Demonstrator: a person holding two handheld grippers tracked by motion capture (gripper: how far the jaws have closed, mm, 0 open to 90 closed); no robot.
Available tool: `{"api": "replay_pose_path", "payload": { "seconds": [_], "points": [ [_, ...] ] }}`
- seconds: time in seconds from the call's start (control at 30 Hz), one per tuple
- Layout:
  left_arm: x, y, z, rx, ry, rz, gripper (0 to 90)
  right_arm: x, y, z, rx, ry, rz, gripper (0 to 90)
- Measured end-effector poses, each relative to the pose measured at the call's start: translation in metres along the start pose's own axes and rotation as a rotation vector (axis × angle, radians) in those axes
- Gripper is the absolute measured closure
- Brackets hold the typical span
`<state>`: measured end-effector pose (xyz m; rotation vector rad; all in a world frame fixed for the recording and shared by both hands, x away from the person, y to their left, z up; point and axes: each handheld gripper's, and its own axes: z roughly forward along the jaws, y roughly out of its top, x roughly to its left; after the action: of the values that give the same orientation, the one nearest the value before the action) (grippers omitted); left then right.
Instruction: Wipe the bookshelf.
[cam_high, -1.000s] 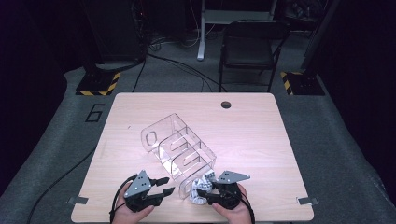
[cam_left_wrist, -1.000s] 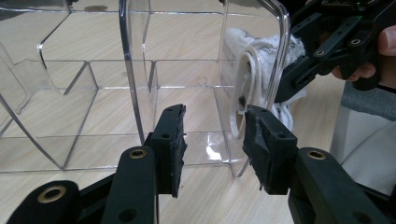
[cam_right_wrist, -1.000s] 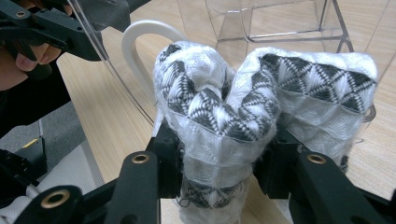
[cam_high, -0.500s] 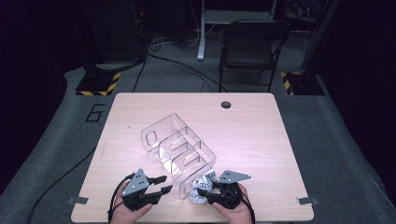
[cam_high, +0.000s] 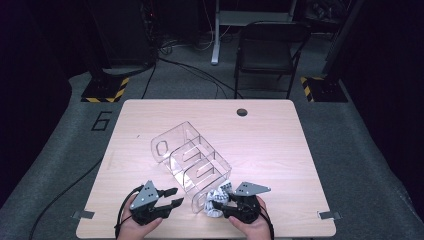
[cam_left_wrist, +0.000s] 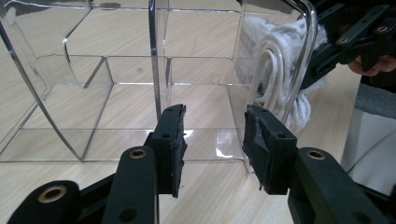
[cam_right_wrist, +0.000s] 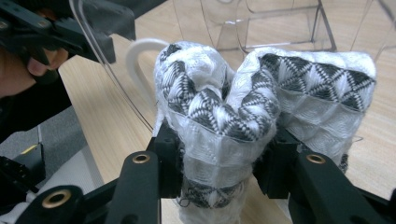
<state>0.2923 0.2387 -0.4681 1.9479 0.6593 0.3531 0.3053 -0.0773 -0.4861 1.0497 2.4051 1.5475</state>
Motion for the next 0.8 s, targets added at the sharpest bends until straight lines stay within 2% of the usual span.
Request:
{"api": "replay_pose_path", "payload": {
  "seconds": [0.13, 0.2, 0.33, 0.47, 0.8],
  "points": [
    [0.003, -0.002, -0.002, -0.003, 0.011, -0.023, 58.0, 0.004, 0.007, -0.005, -0.039, 0.012, 0.004, 59.2],
    [0.006, -0.004, -0.003, 0.003, 0.024, -0.02, 57.9, 0.007, 0.011, -0.006, -0.049, 0.027, -0.005, 59.3],
    [0.009, -0.008, -0.007, 0.01, 0.052, -0.035, 57.8, 0.008, 0.013, -0.005, -0.058, 0.037, -0.016, 59.4],
    [0.011, -0.008, -0.008, 0.004, 0.08, -0.04, 57.2, 0.01, 0.013, -0.006, -0.064, 0.051, -0.005, 59.6],
    [0.016, -0.009, -0.005, 0.015, 0.11, -0.046, 56.3, 0.027, 0.018, -0.009, -0.086, 0.106, -0.052, 59.7]
  ]
}}
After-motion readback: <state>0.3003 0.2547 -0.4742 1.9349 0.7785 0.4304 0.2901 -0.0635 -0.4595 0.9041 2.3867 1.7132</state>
